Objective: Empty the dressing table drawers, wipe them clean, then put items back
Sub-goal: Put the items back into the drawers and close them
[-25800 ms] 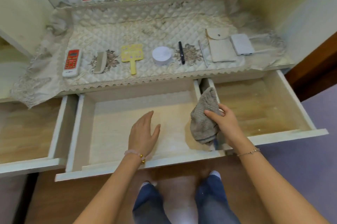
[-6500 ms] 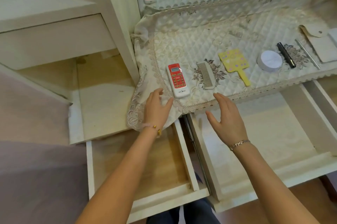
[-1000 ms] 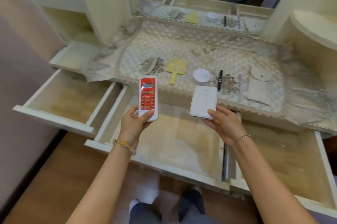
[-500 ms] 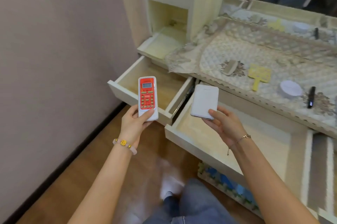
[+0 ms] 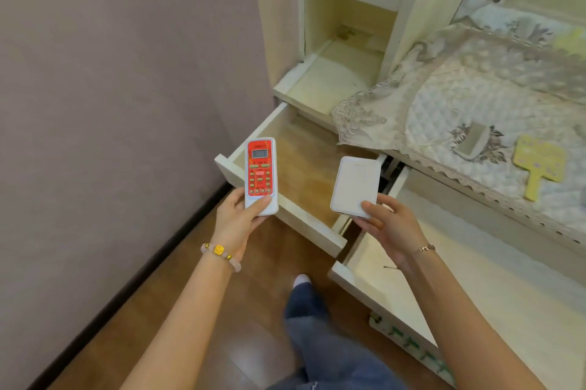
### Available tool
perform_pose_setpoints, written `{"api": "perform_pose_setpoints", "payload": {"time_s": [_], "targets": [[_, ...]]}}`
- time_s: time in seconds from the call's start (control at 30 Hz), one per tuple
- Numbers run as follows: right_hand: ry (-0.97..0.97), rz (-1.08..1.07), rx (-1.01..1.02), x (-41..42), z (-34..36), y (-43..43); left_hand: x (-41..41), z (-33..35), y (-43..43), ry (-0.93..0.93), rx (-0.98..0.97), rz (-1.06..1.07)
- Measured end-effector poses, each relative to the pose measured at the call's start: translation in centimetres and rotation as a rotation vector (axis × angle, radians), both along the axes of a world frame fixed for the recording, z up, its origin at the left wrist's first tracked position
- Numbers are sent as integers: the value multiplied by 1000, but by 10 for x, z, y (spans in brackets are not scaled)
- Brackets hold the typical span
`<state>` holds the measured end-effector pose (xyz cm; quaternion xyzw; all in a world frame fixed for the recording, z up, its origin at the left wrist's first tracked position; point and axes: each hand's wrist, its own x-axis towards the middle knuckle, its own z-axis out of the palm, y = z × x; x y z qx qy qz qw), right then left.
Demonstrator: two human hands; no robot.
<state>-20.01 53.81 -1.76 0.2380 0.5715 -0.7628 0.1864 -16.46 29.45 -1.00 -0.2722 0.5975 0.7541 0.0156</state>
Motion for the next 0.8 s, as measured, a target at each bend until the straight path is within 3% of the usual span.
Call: {"api": "perform_pose_setpoints", "payload": {"time_s": [0.37, 0.6, 0.8], "targets": [[-186, -118, 77, -58, -38, -47, -110, -43, -41, -195, 23, -169], [-254, -203, 117, -84, -69, -81, -171, -76, -49, -279, -62, -384], [-366, -355, 130, -109, -102, -104, -211, -114, -59, -463, -108, -497]]}}
